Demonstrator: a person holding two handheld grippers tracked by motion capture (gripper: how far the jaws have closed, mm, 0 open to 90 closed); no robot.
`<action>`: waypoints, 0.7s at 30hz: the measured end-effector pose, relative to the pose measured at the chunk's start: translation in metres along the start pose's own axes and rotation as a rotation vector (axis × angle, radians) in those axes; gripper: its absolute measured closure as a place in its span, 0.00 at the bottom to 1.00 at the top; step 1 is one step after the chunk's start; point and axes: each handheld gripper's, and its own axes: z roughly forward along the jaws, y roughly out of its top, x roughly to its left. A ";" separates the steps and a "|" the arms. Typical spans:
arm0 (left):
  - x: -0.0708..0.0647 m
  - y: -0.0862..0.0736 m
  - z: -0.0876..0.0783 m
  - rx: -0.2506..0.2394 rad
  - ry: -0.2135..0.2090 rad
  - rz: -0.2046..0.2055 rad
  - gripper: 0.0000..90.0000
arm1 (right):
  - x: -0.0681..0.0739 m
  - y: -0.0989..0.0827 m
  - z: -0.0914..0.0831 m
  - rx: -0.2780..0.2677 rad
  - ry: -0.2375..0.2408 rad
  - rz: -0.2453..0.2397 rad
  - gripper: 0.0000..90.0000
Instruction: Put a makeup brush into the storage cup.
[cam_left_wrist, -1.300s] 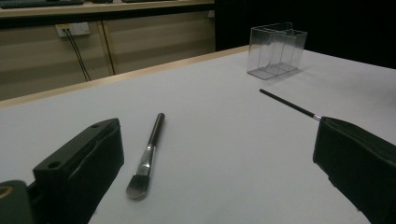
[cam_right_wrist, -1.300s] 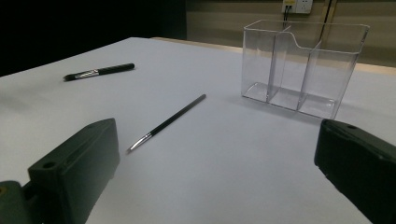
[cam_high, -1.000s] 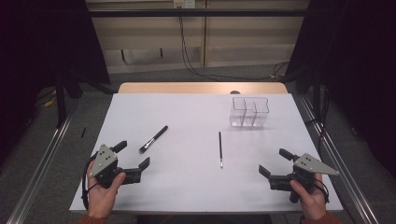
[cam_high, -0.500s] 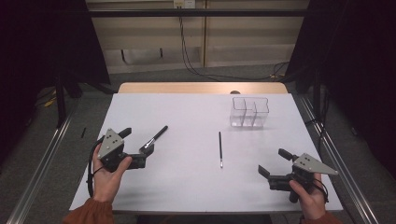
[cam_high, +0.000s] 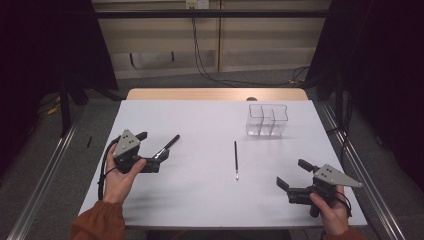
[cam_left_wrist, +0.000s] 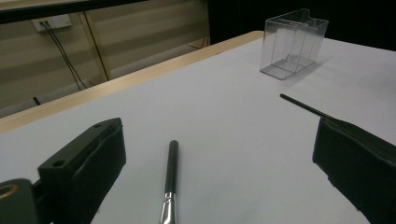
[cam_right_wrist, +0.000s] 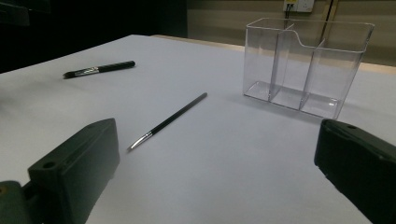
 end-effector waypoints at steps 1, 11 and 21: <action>0.001 0.000 0.002 -0.002 0.002 -0.001 0.03 | 0.000 0.000 0.000 -0.001 0.000 -0.004 0.00; 0.017 0.006 0.024 0.041 0.008 -0.004 0.04 | 0.000 0.000 0.000 0.000 0.000 -0.002 0.00; 0.030 0.012 0.042 0.067 0.037 -0.016 0.03 | 0.000 0.000 0.000 0.001 0.003 -0.005 0.00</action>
